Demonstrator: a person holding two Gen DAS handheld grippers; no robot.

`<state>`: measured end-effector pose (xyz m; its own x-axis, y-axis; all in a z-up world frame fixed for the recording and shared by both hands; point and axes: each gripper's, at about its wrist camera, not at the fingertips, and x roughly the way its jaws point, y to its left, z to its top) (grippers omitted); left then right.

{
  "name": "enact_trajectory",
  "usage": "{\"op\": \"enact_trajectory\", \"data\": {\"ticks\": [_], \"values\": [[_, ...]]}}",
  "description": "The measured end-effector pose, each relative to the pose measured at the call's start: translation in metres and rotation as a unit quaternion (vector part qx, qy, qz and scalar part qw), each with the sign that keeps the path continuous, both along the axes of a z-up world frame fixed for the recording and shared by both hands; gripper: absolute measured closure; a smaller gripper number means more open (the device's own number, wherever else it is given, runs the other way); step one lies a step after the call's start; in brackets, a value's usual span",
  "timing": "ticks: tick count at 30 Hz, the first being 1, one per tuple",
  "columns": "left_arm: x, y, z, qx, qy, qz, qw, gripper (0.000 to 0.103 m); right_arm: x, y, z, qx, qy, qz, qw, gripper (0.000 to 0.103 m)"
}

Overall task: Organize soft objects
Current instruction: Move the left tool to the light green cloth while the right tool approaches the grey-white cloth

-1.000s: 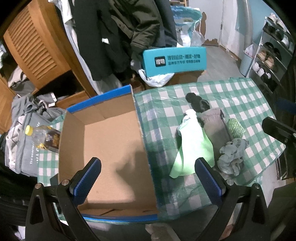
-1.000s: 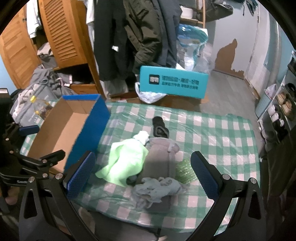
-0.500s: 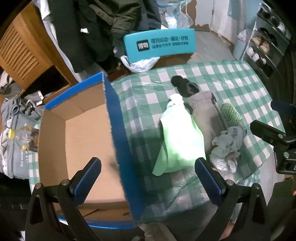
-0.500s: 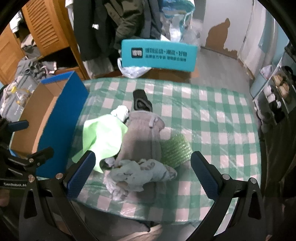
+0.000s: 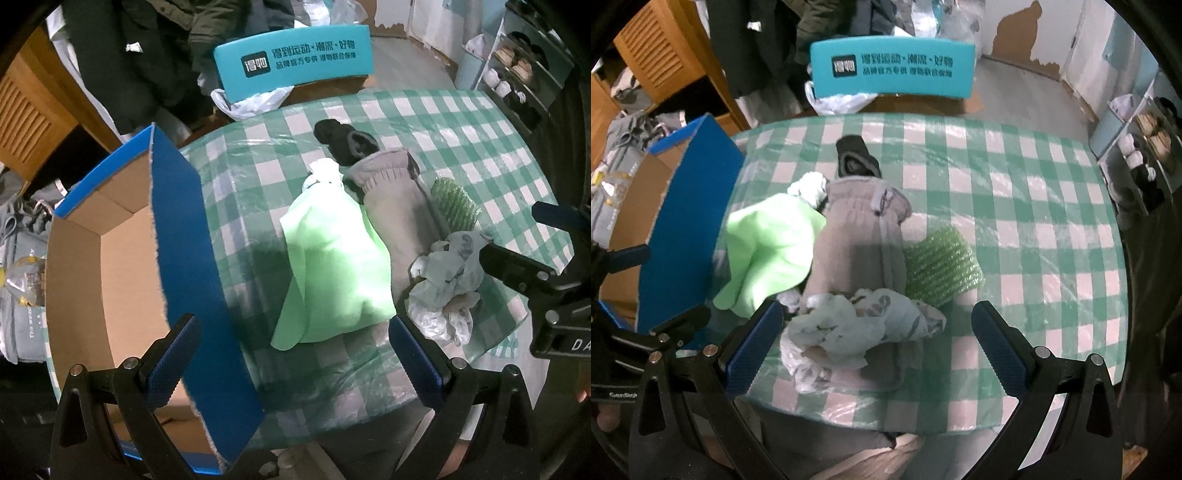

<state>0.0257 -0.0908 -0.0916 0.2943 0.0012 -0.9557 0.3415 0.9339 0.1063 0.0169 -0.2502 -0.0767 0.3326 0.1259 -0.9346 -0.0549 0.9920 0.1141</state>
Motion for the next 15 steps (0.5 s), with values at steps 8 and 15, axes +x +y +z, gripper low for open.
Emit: {"op": "enact_trajectory", "data": {"ticks": [8,15], "values": [[0.008,-0.009,-0.016,0.007,0.014,0.000,0.9999,0.001,0.005,-0.005,-0.018,-0.003,0.026,-0.014,1.000,0.002],[0.014,-0.019,-0.035,0.019,0.030,-0.008,0.9993,0.001,0.008,-0.009,-0.030,-0.002,0.045,-0.024,0.999,0.002]]}}
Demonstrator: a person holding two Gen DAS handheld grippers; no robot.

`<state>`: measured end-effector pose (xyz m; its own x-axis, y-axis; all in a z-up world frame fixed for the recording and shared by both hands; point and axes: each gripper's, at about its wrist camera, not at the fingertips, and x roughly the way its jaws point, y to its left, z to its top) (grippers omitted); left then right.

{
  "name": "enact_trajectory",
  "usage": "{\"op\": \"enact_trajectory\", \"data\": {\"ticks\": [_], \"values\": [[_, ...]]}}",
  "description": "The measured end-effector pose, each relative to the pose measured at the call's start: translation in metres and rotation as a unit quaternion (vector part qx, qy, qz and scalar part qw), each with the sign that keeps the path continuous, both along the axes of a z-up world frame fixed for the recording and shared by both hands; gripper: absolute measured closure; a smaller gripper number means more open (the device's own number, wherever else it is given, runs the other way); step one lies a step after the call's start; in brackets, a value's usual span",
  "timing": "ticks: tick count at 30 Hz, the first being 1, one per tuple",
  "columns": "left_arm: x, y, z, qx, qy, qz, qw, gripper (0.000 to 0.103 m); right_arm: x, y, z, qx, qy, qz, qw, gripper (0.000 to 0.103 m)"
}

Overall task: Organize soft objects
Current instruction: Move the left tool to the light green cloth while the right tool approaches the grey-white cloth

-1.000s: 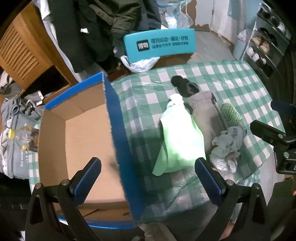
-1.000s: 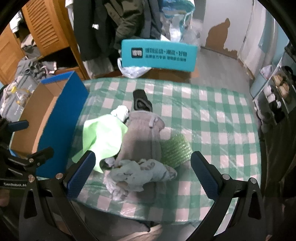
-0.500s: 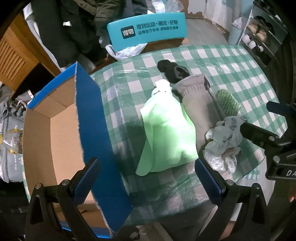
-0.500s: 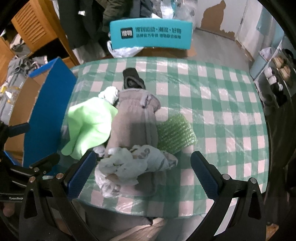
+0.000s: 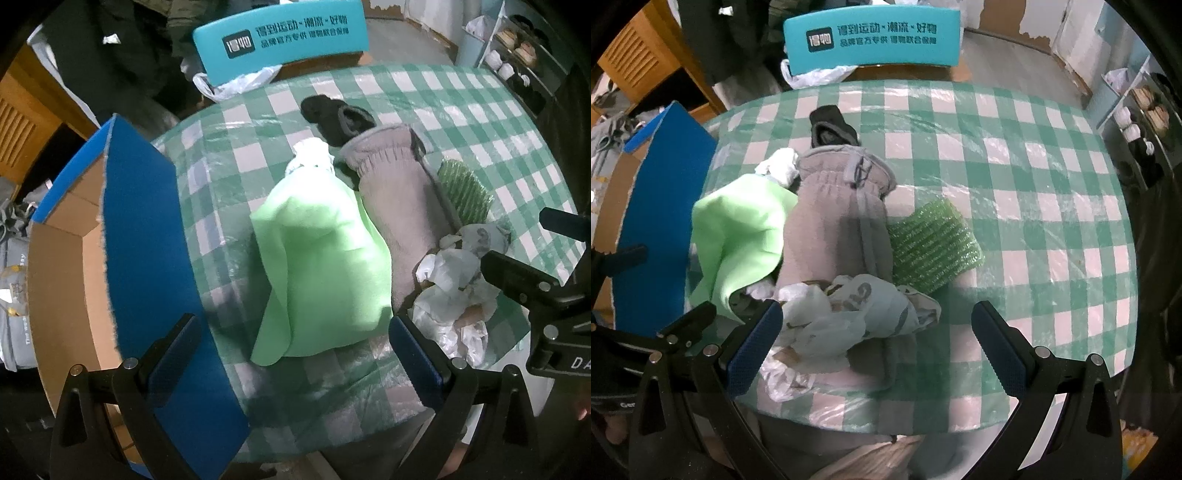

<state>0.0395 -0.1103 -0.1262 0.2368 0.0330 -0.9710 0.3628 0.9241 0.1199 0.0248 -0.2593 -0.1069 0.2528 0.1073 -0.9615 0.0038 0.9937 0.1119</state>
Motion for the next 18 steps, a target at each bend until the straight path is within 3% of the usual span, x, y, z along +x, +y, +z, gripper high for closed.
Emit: {"op": "enact_trajectory", "data": {"ticks": [12,16,18], "values": [[0.012,-0.007,-0.028,-0.001,0.029,0.000,0.9996,0.002,0.006,-0.004,-0.027,0.020,0.041,-0.018,0.999,0.002],[0.014,-0.006,-0.034,-0.013,0.041,0.002,0.9991,0.021,0.008,-0.003,-0.034,0.030,0.051,-0.022,0.998,0.005],[0.016,-0.005,-0.036,-0.023,0.048,0.004,0.9986,0.023,0.010,-0.002,-0.036,0.035,0.056,-0.021,0.998,0.008]]}}
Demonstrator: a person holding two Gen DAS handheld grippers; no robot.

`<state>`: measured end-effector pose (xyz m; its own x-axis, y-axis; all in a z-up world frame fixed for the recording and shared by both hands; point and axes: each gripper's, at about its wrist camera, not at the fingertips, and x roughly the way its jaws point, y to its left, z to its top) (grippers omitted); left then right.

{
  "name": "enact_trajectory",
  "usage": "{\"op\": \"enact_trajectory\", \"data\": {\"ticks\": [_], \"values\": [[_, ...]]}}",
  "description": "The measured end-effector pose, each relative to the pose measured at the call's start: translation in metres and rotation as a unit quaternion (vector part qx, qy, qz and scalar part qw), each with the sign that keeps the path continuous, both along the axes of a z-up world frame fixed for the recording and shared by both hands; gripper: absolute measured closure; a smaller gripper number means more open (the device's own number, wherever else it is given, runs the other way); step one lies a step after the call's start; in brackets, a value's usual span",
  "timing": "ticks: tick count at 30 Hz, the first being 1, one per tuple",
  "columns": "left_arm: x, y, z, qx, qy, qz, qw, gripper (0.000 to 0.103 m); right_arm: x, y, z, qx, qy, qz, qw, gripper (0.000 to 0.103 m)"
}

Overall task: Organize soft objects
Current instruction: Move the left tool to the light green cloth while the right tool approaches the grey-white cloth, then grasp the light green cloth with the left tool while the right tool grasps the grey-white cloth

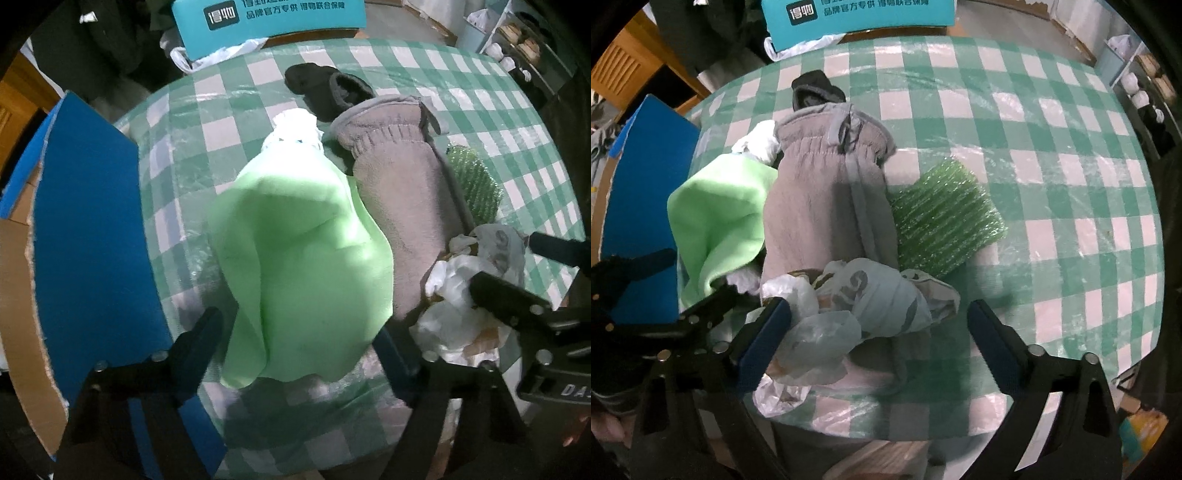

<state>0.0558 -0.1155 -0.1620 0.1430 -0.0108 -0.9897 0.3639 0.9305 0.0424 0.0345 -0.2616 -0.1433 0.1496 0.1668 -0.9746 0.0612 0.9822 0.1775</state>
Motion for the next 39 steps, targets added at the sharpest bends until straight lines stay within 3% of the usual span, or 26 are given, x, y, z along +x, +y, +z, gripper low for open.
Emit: {"op": "enact_trajectory", "data": {"ticks": [2,9,13,14,20,32,39], "values": [[0.002,0.002,-0.001,-0.011,0.003,0.004,0.9999,0.029,0.001,0.002,-0.004,0.008,0.006,0.000,1.000,0.011],[0.007,0.003,-0.003,-0.040,0.013,0.003,0.9991,0.073,0.003,0.006,-0.005,0.005,0.000,0.011,1.000,0.026],[0.009,0.008,0.001,-0.052,0.013,0.006,0.9985,0.081,0.003,0.008,-0.003,0.004,-0.002,0.021,1.000,0.037],[0.010,0.009,0.001,-0.054,0.013,0.006,0.9985,0.081,0.003,0.008,-0.002,0.004,-0.004,0.023,1.000,0.048],[0.012,0.015,0.007,-0.064,0.008,0.015,0.9978,0.085,0.002,0.013,0.010,-0.007,-0.026,0.044,0.999,0.071],[-0.004,0.019,0.027,-0.110,0.022,0.006,0.9936,0.086,0.000,0.012,0.029,-0.015,-0.054,0.059,0.997,0.086],[-0.011,0.017,0.024,-0.123,0.054,0.007,0.9909,0.084,0.005,0.008,0.033,-0.013,-0.060,0.054,0.997,0.088]]}}
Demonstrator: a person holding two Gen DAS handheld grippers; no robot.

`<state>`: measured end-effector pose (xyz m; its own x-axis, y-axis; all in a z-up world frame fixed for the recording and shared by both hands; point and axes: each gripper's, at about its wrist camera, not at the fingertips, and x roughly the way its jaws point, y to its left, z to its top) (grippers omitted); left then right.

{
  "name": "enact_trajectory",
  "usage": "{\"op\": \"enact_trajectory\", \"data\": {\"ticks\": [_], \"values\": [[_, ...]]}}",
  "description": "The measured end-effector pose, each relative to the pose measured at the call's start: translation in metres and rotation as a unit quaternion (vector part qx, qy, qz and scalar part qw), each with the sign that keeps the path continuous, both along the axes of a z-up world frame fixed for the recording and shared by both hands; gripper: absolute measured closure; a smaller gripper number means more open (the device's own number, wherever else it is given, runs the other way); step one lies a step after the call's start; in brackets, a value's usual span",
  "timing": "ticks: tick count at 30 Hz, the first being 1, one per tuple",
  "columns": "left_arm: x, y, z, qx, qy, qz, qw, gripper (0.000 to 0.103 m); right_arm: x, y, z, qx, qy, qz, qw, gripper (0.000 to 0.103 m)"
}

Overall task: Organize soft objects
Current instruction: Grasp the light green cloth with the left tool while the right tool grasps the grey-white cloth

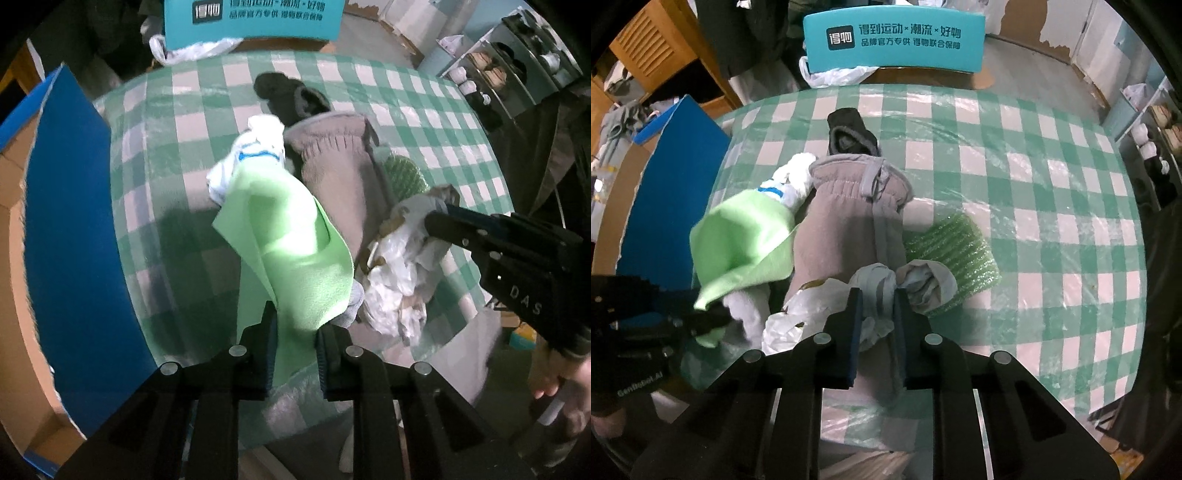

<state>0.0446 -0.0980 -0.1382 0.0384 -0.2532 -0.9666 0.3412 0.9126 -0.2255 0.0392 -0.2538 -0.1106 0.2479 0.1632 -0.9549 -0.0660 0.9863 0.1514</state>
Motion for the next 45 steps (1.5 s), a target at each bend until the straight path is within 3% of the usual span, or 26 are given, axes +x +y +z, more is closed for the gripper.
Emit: {"op": "enact_trajectory", "data": {"ticks": [5,7,13,21,27,29,30,31,33,35,37,40,45], "values": [[0.007,0.010,-0.009,0.014,0.010,0.029,0.9994,0.066,0.001,-0.001,-0.007,-0.001,0.016,-0.012,1.000,0.077],[0.010,0.014,-0.009,0.019,0.005,0.043,0.9989,0.049,0.002,-0.001,-0.008,0.003,0.023,-0.017,1.000,0.066],[0.017,0.021,-0.011,0.039,-0.011,0.061,0.9973,0.031,-0.002,0.001,-0.008,0.003,0.030,-0.021,0.999,0.055],[0.025,0.013,-0.018,0.050,-0.013,0.054,0.9972,0.022,-0.005,0.000,-0.008,0.013,0.041,-0.032,0.999,0.047],[0.033,0.020,-0.020,0.022,0.000,0.078,0.9967,0.021,-0.007,-0.001,-0.009,0.017,0.046,-0.035,0.998,0.047],[0.034,0.022,-0.017,0.007,-0.001,0.085,0.9964,0.025,-0.007,-0.001,-0.009,0.018,0.046,-0.035,0.998,0.047],[0.034,0.022,-0.016,0.002,-0.001,0.084,0.9965,0.042,-0.007,-0.001,-0.009,0.019,0.046,-0.035,0.998,0.047],[0.034,0.021,-0.017,0.001,0.004,0.079,0.9969,0.065,-0.007,-0.002,-0.008,0.019,0.046,-0.035,0.998,0.047],[0.033,0.018,-0.019,-0.004,0.014,0.067,0.9976,0.082,-0.007,-0.002,-0.008,0.019,0.046,-0.035,0.998,0.047],[0.032,0.016,-0.019,-0.004,0.012,0.064,0.9979,0.082,-0.007,-0.002,-0.008,0.018,0.047,-0.034,0.998,0.047],[0.029,0.013,-0.019,-0.006,0.011,0.058,0.9982,0.093,-0.007,-0.001,-0.008,0.018,0.047,-0.035,0.998,0.047],[0.027,0.011,-0.017,-0.008,0.007,0.049,0.9987,0.099,-0.007,-0.001,-0.008,0.017,0.046,-0.036,0.998,0.047],[0.025,0.009,-0.013,-0.008,0.001,0.041,0.9991,0.100,-0.007,-0.002,-0.006,0.021,0.046,-0.039,0.998,0.047]]}}
